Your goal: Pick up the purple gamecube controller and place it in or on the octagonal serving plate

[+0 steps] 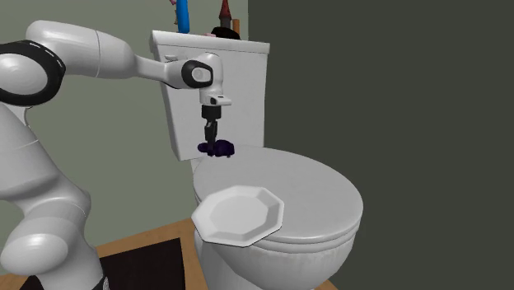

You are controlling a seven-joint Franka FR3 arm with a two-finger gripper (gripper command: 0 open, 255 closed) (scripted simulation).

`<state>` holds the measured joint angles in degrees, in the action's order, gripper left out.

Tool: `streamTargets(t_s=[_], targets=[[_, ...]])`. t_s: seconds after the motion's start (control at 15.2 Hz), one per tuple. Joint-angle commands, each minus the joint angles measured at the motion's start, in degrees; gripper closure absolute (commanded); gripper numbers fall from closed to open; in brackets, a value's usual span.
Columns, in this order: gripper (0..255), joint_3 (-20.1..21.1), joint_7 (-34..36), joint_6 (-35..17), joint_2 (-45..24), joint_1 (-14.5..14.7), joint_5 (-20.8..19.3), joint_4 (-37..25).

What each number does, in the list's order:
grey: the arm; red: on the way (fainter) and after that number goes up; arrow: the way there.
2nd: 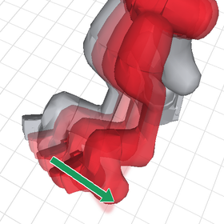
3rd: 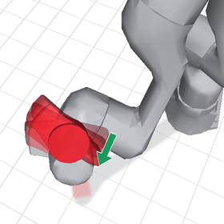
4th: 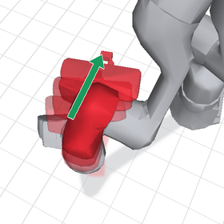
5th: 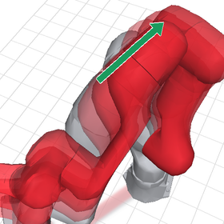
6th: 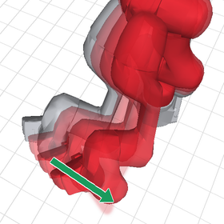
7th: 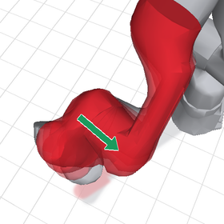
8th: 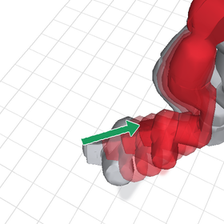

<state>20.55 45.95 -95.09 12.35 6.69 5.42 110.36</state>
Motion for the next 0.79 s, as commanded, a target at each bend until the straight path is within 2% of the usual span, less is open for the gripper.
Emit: streamTargets(t_s=[0.0,0.73], targets=[[255,-0.1,0.0,1.5,0.0,0.0,0.0,-1.4],[255,-0.1,0.7,10.2,-1.7,-0.2,-0.6,-11.7]])
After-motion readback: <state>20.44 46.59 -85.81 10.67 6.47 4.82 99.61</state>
